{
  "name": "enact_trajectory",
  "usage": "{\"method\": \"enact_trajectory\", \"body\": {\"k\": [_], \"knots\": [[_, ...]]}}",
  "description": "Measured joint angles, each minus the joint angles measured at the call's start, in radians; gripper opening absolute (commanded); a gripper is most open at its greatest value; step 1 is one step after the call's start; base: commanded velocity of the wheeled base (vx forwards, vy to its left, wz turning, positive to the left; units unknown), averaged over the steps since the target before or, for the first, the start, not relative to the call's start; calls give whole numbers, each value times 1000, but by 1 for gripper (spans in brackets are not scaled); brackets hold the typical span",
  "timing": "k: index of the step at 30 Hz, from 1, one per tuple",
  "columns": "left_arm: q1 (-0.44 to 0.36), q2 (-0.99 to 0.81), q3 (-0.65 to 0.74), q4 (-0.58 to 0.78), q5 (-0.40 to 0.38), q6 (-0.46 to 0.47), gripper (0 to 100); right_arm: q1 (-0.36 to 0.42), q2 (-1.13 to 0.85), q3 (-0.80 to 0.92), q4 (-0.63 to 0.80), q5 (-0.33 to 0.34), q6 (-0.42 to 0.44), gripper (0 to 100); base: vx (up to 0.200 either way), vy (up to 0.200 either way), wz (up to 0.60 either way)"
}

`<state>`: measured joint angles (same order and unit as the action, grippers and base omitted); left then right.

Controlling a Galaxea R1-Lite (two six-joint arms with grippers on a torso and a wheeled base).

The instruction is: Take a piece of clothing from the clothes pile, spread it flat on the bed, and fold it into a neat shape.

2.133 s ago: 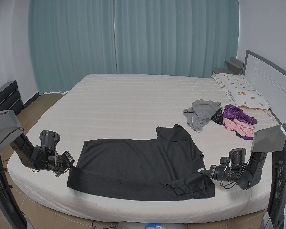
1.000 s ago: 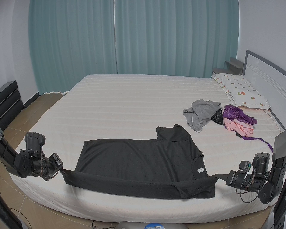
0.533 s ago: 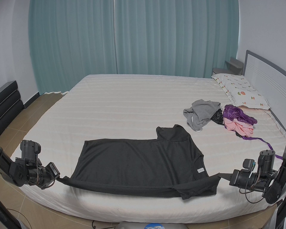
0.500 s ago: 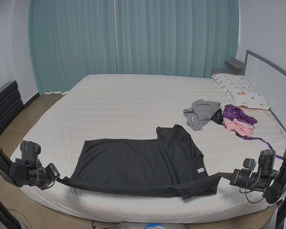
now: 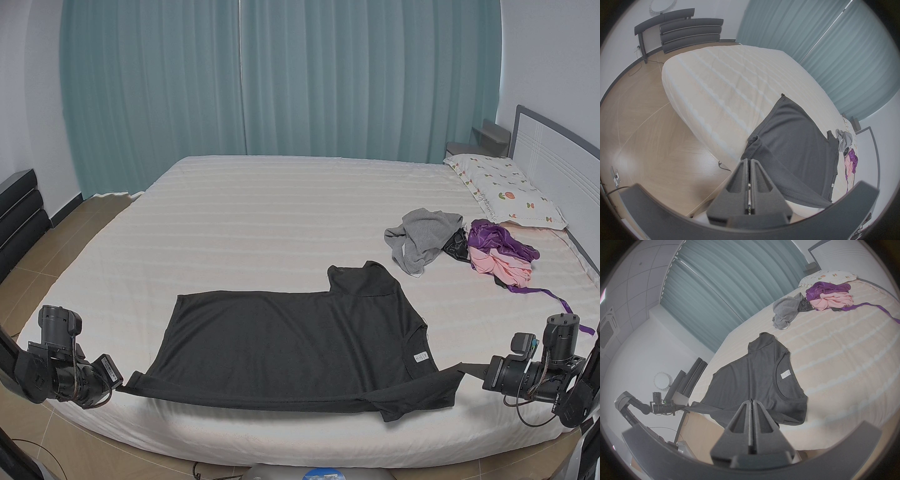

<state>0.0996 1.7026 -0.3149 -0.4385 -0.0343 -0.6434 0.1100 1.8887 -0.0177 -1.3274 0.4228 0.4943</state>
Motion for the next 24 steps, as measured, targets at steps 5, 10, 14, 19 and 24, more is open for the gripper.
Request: {"method": "enact_trajectory", "body": {"k": [5, 10, 14, 19, 24], "knots": [[0, -8, 19, 0, 2, 3, 0, -3, -9, 0, 51, 0, -14, 0, 0, 0, 0], [-1, -14, 47, 0, 2, 24, 0, -4, -34, 0, 85, -2, -23, 0, 0, 0, 0], [-3, -11, 65, 0, 2, 34, 0, -3, -50, 0, 152, -9, -70, 0, 0, 0, 0], [-3, 5, 64, 0, 2, 44, 0, -3, -54, 0, 158, -14, -100, 0, 0, 0, 0], [-4, 41, 31, 0, 4, 44, 0, 3, -40, -17, 163, -19, -100, 0, 0, 0, 0]]}}
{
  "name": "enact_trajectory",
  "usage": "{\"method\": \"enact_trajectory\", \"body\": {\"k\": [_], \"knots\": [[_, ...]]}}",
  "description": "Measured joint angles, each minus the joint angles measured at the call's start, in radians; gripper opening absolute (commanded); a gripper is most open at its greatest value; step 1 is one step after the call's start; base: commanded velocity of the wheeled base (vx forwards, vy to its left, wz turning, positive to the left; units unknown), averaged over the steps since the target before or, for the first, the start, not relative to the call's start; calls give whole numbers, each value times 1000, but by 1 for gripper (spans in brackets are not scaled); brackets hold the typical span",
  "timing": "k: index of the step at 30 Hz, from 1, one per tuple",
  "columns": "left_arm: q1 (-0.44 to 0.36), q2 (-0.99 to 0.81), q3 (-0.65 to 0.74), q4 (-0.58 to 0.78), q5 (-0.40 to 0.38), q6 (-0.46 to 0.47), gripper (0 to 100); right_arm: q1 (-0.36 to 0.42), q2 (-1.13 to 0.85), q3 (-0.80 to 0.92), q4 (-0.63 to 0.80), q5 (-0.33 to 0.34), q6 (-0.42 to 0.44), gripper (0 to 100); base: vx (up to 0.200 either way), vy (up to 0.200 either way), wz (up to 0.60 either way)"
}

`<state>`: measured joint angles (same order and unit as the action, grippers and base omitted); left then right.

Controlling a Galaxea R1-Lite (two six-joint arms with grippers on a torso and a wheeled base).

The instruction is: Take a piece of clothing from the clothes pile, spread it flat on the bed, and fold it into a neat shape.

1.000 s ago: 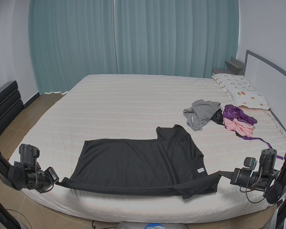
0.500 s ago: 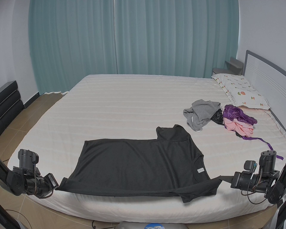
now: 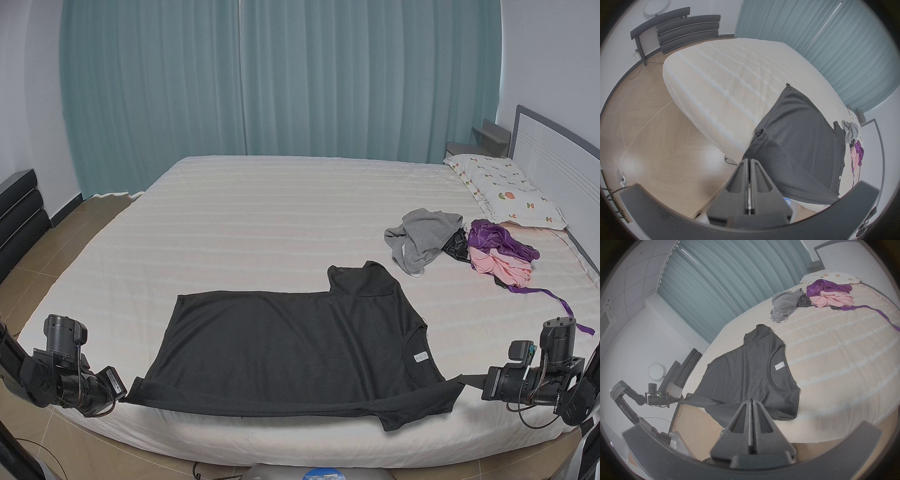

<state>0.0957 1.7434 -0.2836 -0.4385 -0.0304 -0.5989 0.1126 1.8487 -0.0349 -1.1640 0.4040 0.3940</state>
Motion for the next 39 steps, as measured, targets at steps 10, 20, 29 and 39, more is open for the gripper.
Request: {"method": "enact_trajectory", "body": {"k": [10, 20, 29, 39], "knots": [[-1, 90, -103, 1, 1, -6, 0, -1, 96, -119, 2, -27, 1, 0, 0, 0, 0], [-8, 183, -210, 1, 0, -8, 0, 5, 182, -262, 70, -41, 7, 0, 0, 0, 0], [-18, 274, -296, -1, 2, -8, 0, 5, 235, -389, 173, -44, 10, 0, 0, 0, 0], [-33, 389, -388, -8, 68, -9, 0, 0, 330, -482, 181, -61, 11, 0, 0, 0, 0]]}}
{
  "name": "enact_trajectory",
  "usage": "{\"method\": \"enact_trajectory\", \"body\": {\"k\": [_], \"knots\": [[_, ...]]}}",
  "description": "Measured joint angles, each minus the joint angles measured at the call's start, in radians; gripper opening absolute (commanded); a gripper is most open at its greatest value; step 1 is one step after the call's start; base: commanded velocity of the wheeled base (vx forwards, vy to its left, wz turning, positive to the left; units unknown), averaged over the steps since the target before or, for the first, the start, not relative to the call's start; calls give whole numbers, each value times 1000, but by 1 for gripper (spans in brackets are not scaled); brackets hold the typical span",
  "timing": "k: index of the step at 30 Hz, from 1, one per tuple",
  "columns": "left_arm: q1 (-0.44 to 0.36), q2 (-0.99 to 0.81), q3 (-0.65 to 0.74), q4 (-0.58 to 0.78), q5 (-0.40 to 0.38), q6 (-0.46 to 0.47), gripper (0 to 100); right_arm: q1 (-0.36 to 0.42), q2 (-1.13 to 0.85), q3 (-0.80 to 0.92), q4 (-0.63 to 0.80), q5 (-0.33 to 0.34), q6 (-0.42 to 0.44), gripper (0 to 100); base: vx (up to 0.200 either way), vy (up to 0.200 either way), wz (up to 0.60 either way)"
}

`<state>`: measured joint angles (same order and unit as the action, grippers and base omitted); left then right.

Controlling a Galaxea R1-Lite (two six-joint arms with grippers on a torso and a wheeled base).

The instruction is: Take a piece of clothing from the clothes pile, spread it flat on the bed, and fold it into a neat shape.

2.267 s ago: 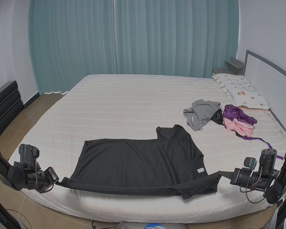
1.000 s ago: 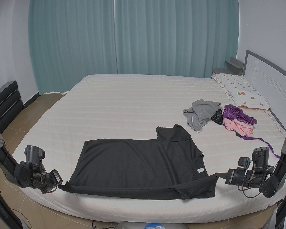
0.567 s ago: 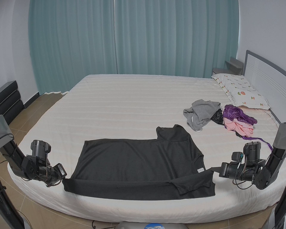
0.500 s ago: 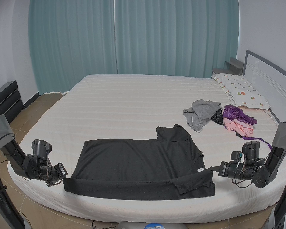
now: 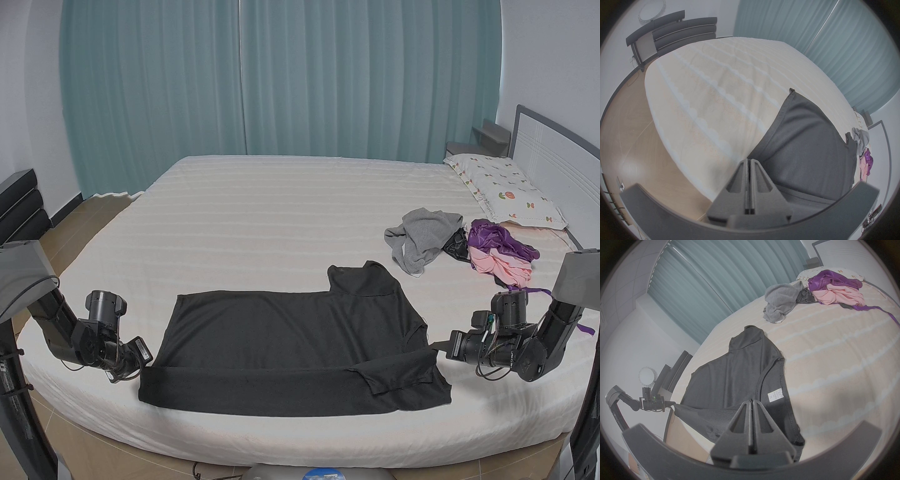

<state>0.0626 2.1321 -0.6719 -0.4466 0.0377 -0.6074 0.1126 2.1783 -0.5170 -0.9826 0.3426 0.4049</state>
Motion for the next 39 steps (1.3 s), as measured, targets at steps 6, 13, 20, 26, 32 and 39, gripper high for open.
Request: {"method": "enact_trajectory", "body": {"k": [6, 13, 20, 26, 32, 39], "knots": [[-13, 60, -41, -3, 4, -3, 0, 2, 45, -30, 0, -2, 0, 0, 0, 0, 0], [-26, 111, -83, -5, 5, -14, 100, 5, 89, -66, 4, -3, -1, 100, 0, 0, 0], [-39, 135, -100, -5, 7, -23, 100, 10, 120, -91, 11, 3, 2, 100, 0, 0, 0], [-42, 137, -101, -5, 7, -49, 100, 15, 75, -36, 3, 17, 20, 100, 0, 0, 0], [-38, 106, -87, -5, -14, -97, 100, 76, 19, 35, -21, 10, 200, 100, 0, 0, 0], [-12, -8, 16, -17, -137, -178, 100, 209, -4, 123, -155, -122, 452, 100, 0, 0, 0]]}}
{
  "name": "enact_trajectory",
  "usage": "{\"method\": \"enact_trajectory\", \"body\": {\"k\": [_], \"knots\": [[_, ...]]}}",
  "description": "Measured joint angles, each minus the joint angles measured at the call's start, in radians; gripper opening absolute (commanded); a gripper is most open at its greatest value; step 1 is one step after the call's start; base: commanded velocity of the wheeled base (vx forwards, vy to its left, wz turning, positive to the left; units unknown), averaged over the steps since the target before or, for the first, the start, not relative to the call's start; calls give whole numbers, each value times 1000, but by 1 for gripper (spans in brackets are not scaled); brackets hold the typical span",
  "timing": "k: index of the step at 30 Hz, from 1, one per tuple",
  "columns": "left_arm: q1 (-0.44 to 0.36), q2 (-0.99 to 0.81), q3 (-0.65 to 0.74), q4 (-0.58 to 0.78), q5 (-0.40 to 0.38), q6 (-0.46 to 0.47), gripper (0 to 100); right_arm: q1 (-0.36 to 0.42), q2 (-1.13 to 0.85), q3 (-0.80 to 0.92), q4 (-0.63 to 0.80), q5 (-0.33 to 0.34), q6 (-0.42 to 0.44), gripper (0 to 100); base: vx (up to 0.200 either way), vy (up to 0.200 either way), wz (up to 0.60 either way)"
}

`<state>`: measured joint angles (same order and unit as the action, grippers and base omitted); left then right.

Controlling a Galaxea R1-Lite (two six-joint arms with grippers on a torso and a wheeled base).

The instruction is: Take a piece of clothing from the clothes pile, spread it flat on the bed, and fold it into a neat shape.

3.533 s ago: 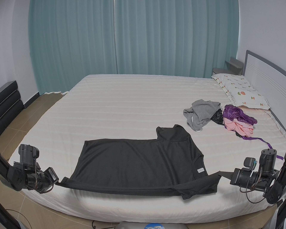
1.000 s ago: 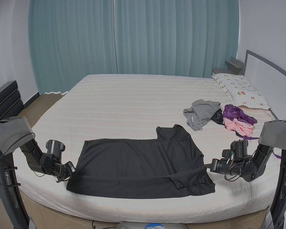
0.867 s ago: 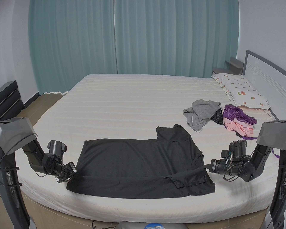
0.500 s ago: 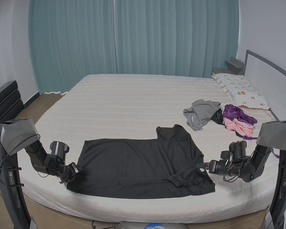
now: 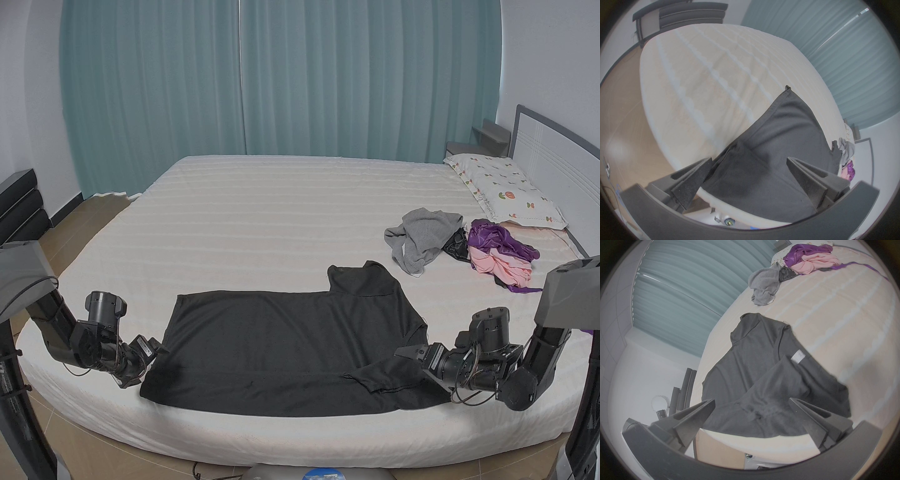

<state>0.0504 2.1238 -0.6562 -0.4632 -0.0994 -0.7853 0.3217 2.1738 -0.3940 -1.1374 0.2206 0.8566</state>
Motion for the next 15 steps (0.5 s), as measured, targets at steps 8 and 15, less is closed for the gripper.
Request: {"method": "enact_trajectory", "body": {"k": [8, 15], "knots": [[15, -89, 154, -141, -43, -108, 100, 104, 66, 56, -128, -90, 111, 100, -50, 0, 0], [16, -102, 191, -169, -54, -127, 100, 116, 121, 16, -160, -107, 133, 100, -29, 0, 0]]}}
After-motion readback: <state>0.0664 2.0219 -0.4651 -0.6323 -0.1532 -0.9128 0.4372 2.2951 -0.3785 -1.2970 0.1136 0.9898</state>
